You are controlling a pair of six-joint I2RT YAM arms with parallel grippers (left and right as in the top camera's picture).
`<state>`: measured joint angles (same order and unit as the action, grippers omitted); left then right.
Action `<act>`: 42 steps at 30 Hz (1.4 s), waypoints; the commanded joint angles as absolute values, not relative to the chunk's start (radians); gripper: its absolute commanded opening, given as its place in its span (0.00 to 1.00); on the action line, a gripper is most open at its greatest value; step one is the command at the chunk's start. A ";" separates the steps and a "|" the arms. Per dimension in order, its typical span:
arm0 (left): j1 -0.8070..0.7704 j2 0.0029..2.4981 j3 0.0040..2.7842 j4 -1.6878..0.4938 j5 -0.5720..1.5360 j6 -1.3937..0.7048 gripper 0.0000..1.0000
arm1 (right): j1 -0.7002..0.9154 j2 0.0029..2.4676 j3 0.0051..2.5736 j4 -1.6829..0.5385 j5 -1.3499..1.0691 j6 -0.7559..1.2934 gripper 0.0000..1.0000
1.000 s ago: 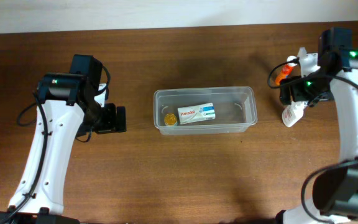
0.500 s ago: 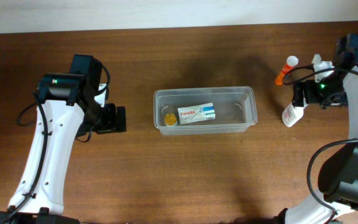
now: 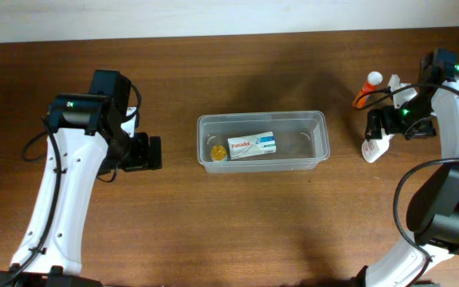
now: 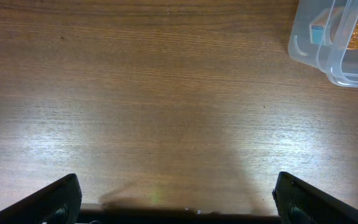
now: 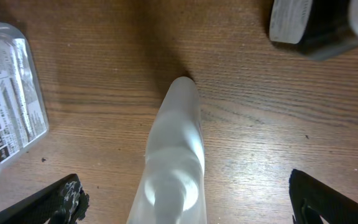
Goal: Pack container
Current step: 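Lower the right gripper over the spray bottle and close on it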
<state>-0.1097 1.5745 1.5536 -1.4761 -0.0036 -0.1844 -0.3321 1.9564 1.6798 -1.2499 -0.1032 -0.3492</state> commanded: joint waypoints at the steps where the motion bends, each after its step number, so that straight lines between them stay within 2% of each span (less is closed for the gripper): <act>1: -0.107 1.561 1.551 -1.477 0.004 -0.197 0.99 | -0.326 1.978 1.698 -1.245 -0.109 -0.363 0.98; 6: -0.107 1.561 1.551 -1.476 0.004 -0.197 0.99 | -0.327 2.006 1.698 -1.245 -0.094 -0.362 1.00; 19: -0.107 1.561 1.551 -1.477 0.004 -0.197 0.99 | -0.326 2.020 1.698 -1.240 -0.094 -0.358 0.82; 35: -0.107 1.561 1.551 -1.477 0.004 -0.197 0.99 | -0.326 2.059 1.698 -1.233 -0.093 -0.355 0.78; 42: -0.107 1.561 1.551 -1.477 0.004 -0.197 0.99 | -0.326 2.060 1.698 -1.225 -0.093 -0.355 0.61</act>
